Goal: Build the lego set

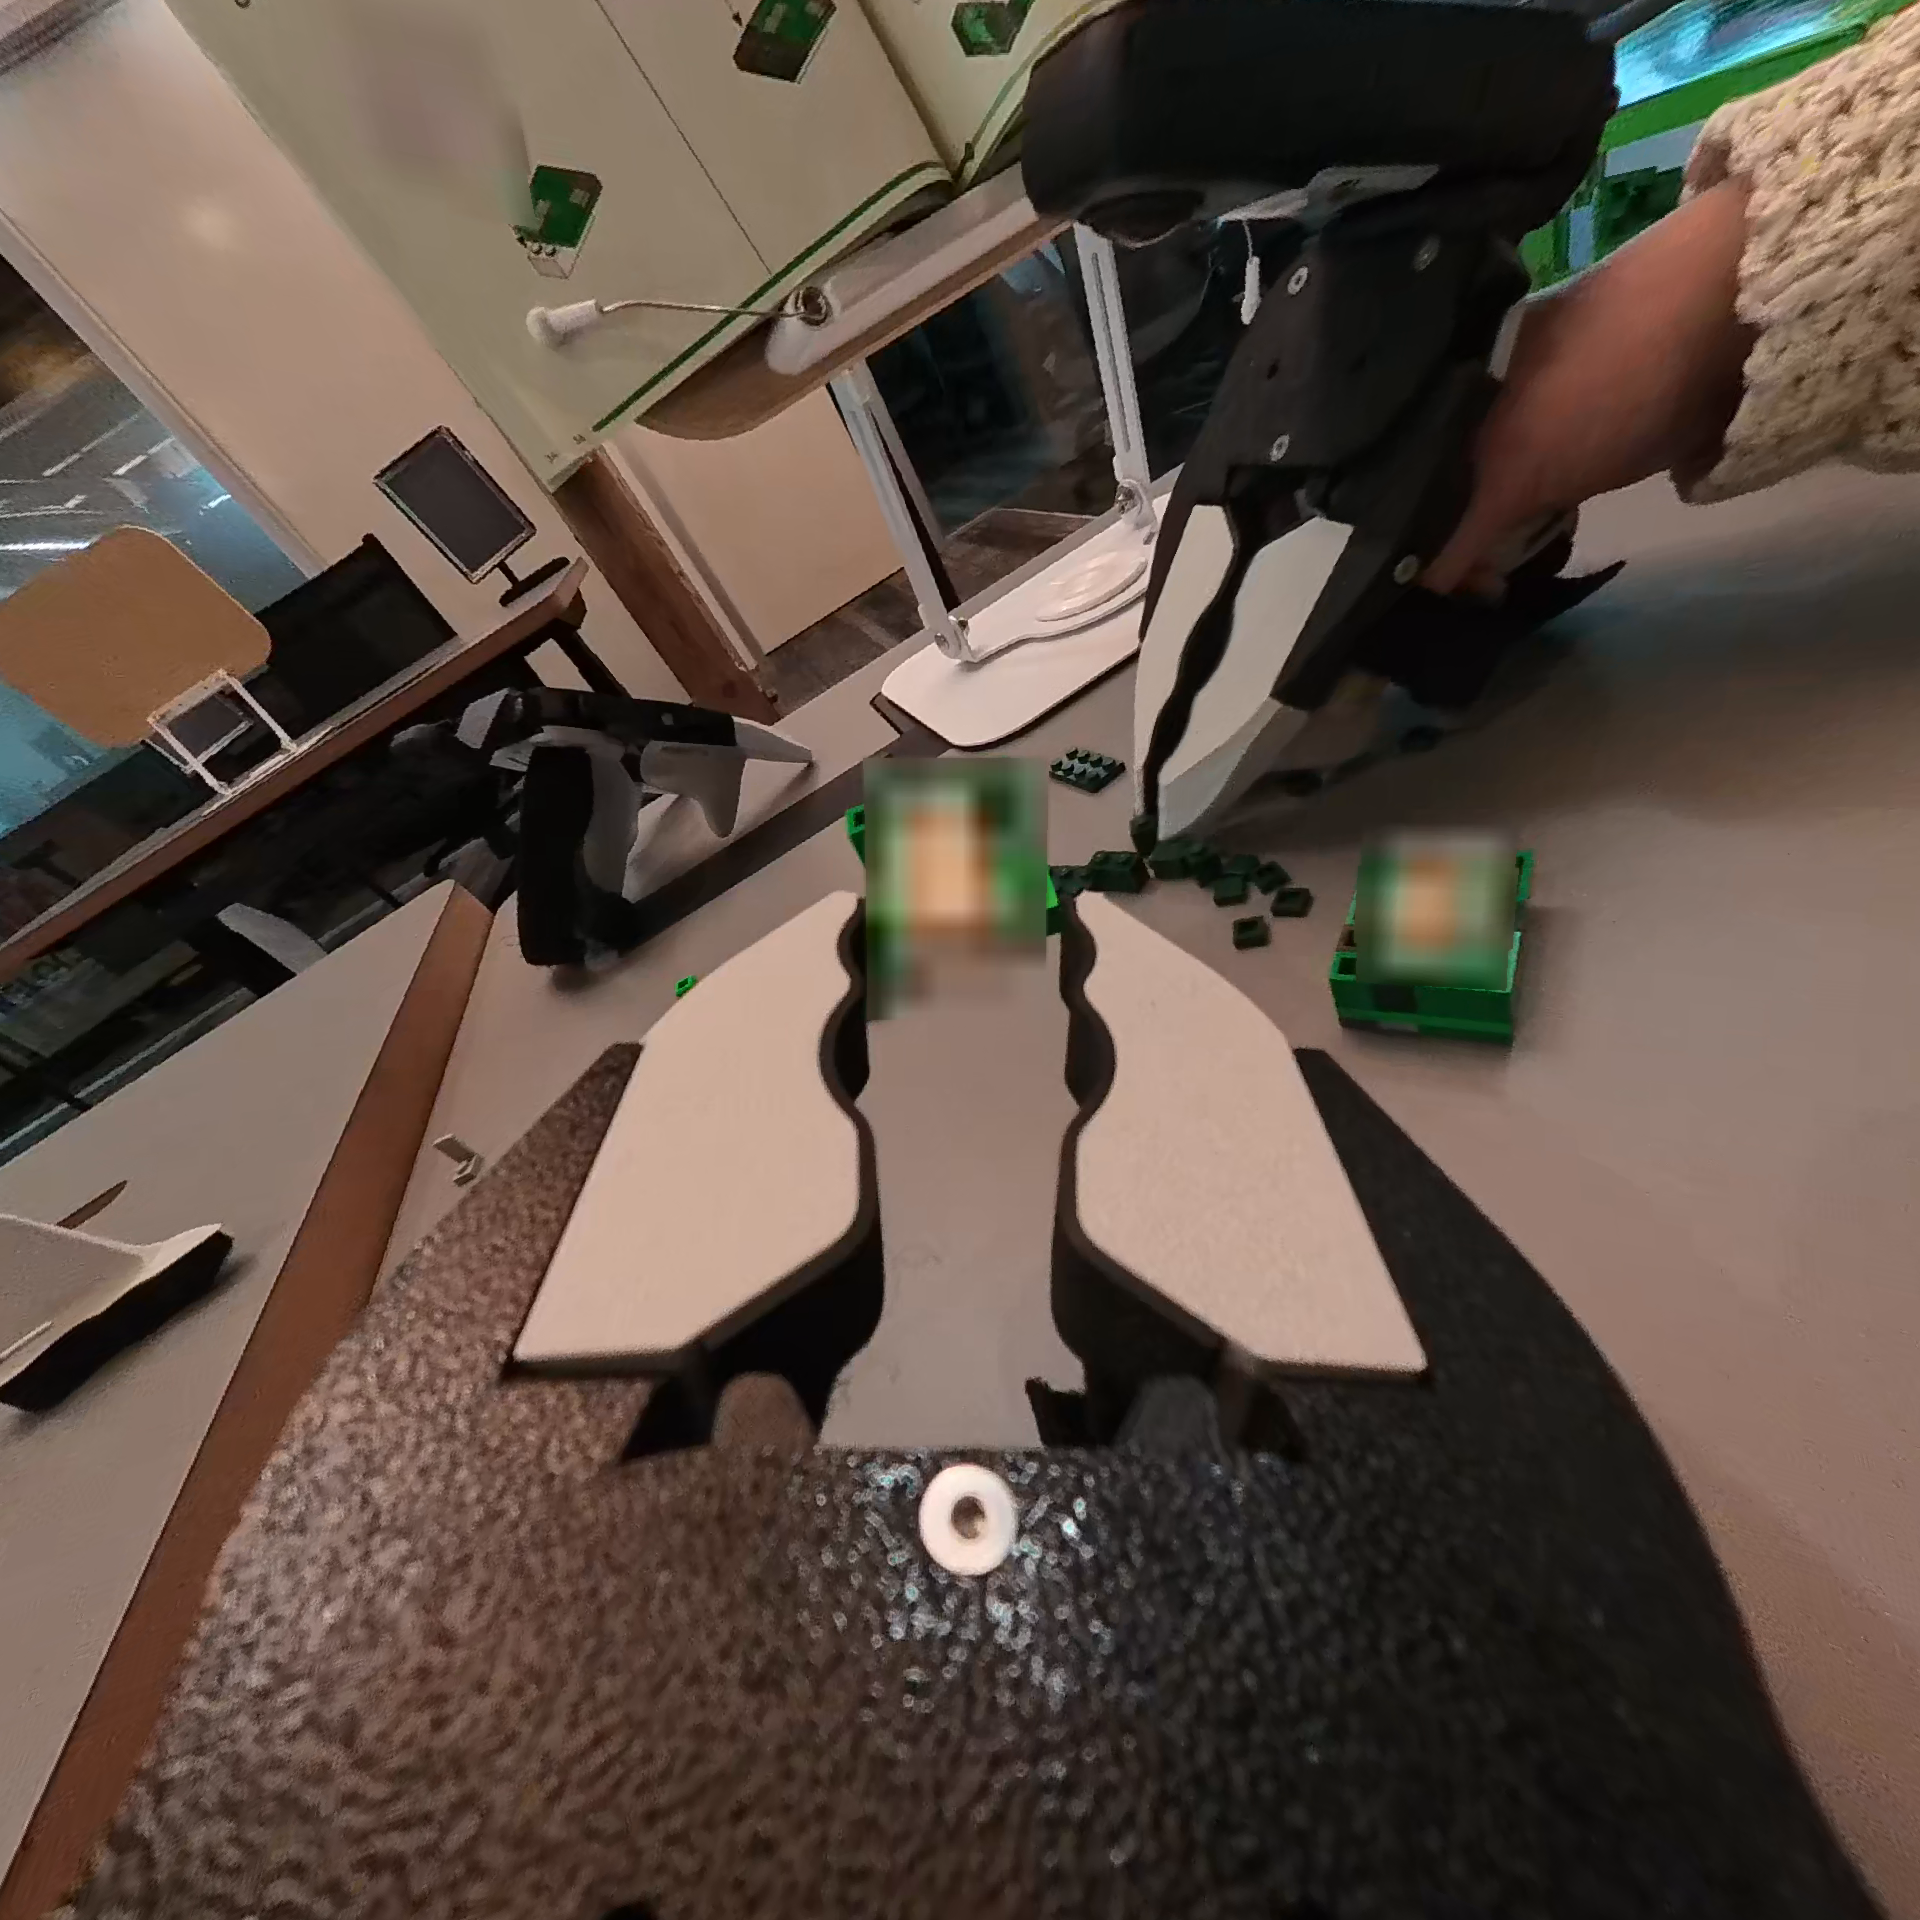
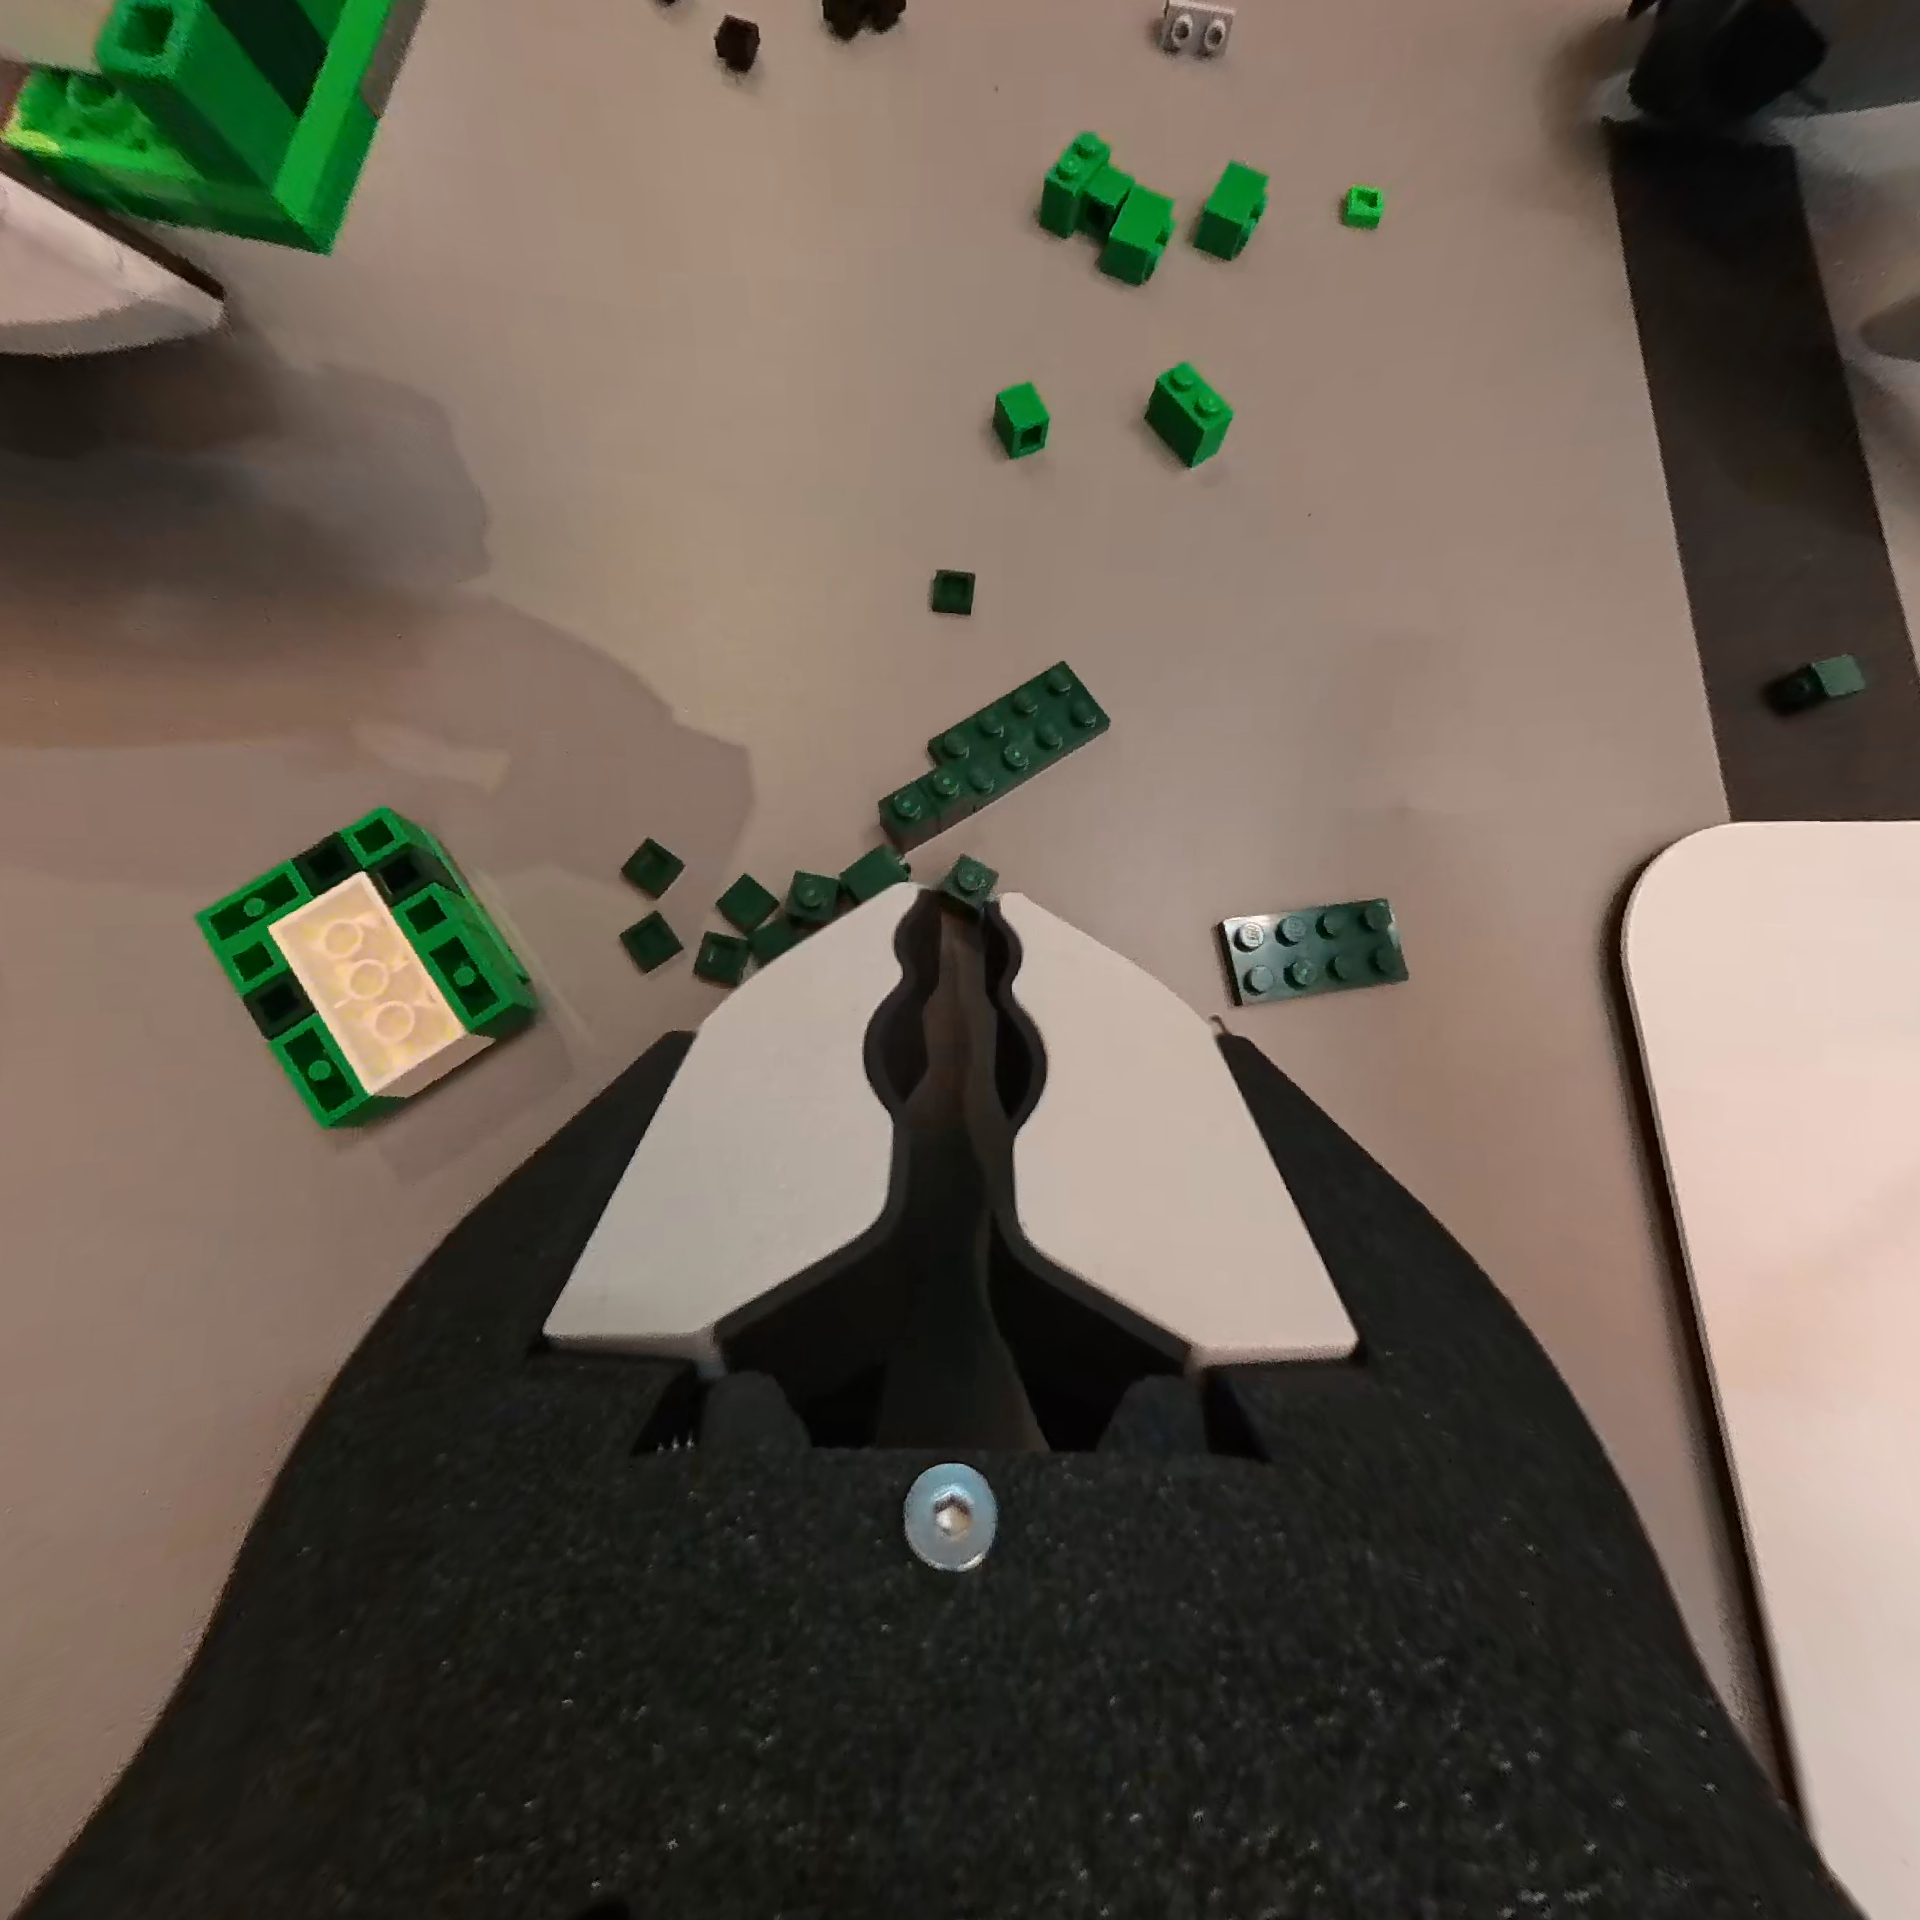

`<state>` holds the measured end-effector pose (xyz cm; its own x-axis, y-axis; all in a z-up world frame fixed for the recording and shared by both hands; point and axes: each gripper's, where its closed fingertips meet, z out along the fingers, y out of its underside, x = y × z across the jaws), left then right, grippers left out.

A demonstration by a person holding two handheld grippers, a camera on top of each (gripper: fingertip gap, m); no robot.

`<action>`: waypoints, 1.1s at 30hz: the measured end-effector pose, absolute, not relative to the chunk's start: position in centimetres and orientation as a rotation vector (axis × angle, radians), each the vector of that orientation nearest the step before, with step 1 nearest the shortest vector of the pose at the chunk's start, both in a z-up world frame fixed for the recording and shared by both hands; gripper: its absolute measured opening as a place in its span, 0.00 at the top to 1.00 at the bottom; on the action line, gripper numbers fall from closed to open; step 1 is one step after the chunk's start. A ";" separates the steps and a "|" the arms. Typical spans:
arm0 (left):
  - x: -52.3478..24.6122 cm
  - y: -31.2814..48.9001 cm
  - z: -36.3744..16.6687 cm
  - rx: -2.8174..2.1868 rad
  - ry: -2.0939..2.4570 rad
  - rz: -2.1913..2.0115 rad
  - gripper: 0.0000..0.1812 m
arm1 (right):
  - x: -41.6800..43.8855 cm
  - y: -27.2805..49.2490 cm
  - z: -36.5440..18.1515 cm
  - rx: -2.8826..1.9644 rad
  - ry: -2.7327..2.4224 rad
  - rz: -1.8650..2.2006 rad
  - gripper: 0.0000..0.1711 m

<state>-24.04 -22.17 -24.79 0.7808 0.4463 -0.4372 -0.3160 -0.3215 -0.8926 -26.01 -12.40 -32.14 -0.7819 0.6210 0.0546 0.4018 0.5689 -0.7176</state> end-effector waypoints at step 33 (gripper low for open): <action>-20.9 -20.7 -24.6 -1.721 0.007 0.601 0.81 | -10.6 -10.6 -31.8 -0.409 -3.033 -0.109 1.00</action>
<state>-20.88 -20.71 -24.55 0.8640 0.3147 -0.3930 -0.3242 -0.2495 -0.9125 -10.59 -10.63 -31.79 -0.9612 0.2613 0.0883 0.2670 0.9619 0.0596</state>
